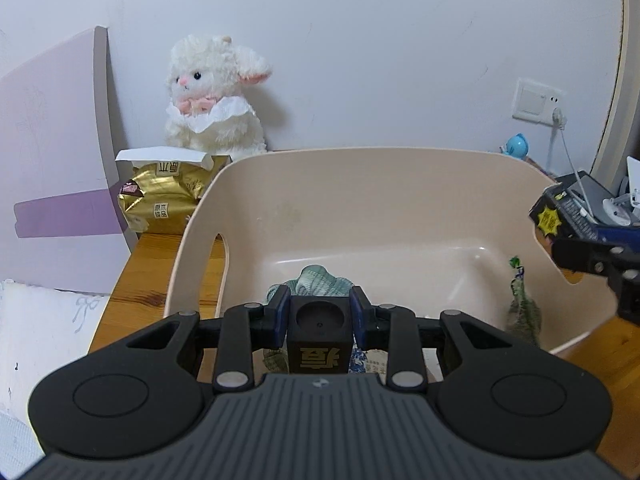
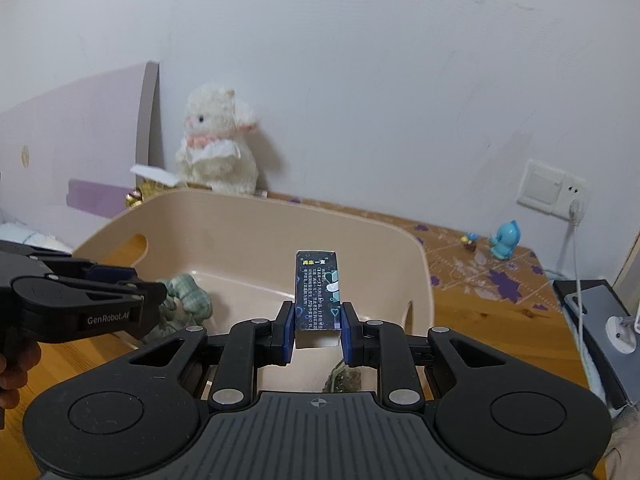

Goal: Organize objects
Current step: 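Drop the black box into the bin with the left tool while the right tool drops the star box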

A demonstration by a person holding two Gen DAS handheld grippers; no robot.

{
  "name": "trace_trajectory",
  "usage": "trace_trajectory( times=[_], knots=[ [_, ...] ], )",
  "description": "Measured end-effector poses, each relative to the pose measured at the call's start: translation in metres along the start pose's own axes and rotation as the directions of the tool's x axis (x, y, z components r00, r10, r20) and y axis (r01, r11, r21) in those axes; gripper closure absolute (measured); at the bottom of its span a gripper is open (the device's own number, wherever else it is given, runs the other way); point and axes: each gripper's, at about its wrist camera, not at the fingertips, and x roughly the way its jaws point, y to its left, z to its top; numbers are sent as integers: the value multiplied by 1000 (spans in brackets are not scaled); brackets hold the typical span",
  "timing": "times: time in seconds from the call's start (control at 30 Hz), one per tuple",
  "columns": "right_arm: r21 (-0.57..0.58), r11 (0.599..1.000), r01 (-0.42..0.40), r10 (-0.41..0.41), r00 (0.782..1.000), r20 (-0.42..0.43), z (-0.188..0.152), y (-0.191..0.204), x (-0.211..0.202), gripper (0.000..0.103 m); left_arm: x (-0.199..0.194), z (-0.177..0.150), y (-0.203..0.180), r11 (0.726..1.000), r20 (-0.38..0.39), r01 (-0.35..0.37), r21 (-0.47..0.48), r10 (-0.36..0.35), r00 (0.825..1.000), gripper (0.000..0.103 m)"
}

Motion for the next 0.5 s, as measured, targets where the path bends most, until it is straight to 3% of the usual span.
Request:
trace_trajectory(
  times=[0.23, 0.27, 0.33, 0.4, 0.5],
  knots=[
    [6, 1000, -11, 12, 999, -51, -7, -1, 18, 81, 3, -1, -5, 1000, -17, -4, 8, 4, 1000, 69],
    [10, 1000, -12, 13, 999, -53, -8, -2, 18, 69, 1, -1, -6, 1000, -11, -7, 13, 7, 1000, 69],
    [22, 1000, -14, 15, 999, -49, -9, -4, 16, 65, -4, 1, -8, 1000, -4, -9, 24, 9, 1000, 67],
    [34, 999, -14, 15, 999, -38, -9, -6, 11, 61, -10, 3, -11, 999, 6, -13, 29, 13, 1000, 51],
    [43, 999, -12, 12, 1000, -11, -8, -8, -1, 51, -22, 6, -13, 999, 32, -30, 29, 29, 999, 41]
  ],
)
